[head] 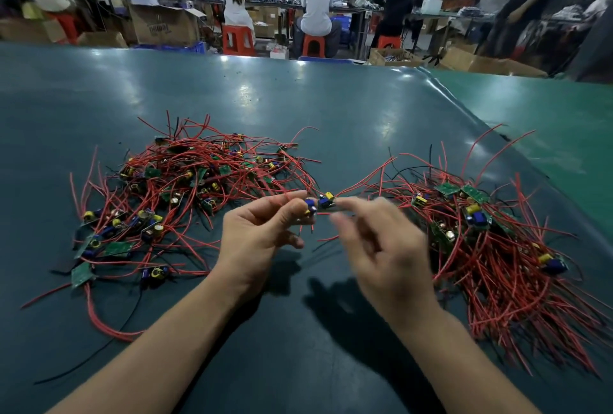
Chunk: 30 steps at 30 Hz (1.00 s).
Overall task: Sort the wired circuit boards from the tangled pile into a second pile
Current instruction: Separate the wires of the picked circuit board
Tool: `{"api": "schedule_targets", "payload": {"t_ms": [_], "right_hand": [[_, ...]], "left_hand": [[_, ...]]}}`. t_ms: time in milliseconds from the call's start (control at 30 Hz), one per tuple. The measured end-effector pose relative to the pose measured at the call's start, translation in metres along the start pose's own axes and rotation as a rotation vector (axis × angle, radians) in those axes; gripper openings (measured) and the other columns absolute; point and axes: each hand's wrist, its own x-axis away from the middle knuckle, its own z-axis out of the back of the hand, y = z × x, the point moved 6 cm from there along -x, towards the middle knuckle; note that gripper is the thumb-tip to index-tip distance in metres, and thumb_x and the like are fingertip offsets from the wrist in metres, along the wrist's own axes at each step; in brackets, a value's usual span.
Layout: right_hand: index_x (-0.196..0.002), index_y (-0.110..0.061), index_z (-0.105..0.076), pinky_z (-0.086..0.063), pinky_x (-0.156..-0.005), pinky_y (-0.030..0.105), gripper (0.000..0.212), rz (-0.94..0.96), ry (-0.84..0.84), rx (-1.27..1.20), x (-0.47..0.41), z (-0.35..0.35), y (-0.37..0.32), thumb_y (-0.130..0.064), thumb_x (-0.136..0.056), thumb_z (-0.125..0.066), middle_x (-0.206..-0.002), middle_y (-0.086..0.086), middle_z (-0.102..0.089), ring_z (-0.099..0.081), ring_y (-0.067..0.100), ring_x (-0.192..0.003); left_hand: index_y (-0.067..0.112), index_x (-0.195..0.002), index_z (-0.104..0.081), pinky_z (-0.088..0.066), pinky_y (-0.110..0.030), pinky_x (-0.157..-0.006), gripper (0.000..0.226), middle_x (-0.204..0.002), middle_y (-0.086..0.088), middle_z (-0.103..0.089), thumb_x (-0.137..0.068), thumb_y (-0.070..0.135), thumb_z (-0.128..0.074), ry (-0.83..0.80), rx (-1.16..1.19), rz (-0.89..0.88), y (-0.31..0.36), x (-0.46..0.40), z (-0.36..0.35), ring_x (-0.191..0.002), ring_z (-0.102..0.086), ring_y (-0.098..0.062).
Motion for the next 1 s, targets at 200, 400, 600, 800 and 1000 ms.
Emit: {"api": "schedule_targets", "payload": {"t_ms": [200,400,600,800,1000], "right_hand": [[-0.116,-0.005,-0.069,-0.052,-0.067,0.028,0.031,0.022,-0.153,0.012,0.006,-0.025,-0.006,-0.021,-0.089,-0.069,-0.095,0.007,-0.062,-0.059,0.016,-0.075],[-0.099,-0.021,-0.064,-0.056,-0.056,0.034,0.014,-0.467,0.001,-0.555,0.006,-0.023,0.011,-0.009,-0.091,-0.066,-0.082,-0.001,-0.070,-0.070,0.022,-0.070],[-0.100,-0.012,-0.052,-0.048,-0.041,0.026,0.011,-0.855,-0.048,-0.998,0.010,-0.032,0.014,-0.010,-0.094,-0.061,-0.084,0.016,-0.073,-0.069,0.024,-0.065],[-0.095,-0.010,-0.057,-0.048,-0.041,0.024,0.020,-0.903,-0.143,-1.042,0.012,-0.038,0.014,-0.026,-0.084,-0.064,-0.084,0.009,-0.072,-0.071,0.023,-0.071],[-0.108,-0.019,-0.069,-0.051,-0.044,0.024,0.016,-0.990,-0.222,-0.969,0.014,-0.038,0.025,-0.018,-0.093,-0.063,-0.089,0.002,-0.075,-0.069,0.012,-0.071]], "left_hand": [[0.009,-0.075,-0.058,-0.051,-0.019,-0.065,0.038,-0.070,0.008,-0.066,-0.056,0.013,-0.090,-0.056,-0.226,-0.219,0.008,0.007,-0.008,-0.068,-0.061,-0.008],[0.013,-0.107,-0.065,-0.048,-0.035,-0.092,0.049,-0.108,-0.005,-0.064,-0.076,0.050,-0.074,-0.176,-0.704,-0.579,0.024,0.018,-0.019,-0.108,-0.061,-0.022],[0.008,-0.120,-0.065,-0.049,-0.026,-0.093,0.040,-0.115,-0.004,-0.062,-0.083,0.019,-0.075,-0.249,-0.815,-0.697,0.024,0.021,-0.024,-0.109,-0.061,-0.013],[0.006,-0.112,-0.068,-0.051,-0.028,-0.086,0.034,-0.114,-0.007,-0.061,-0.078,0.004,-0.074,-0.217,-0.889,-0.772,0.026,0.025,-0.028,-0.103,-0.061,-0.017],[0.003,-0.114,-0.070,-0.053,-0.045,-0.084,0.028,-0.109,-0.007,-0.066,-0.091,0.017,-0.065,-0.298,-0.968,-0.748,0.022,0.024,-0.027,-0.100,-0.064,-0.026]]}}
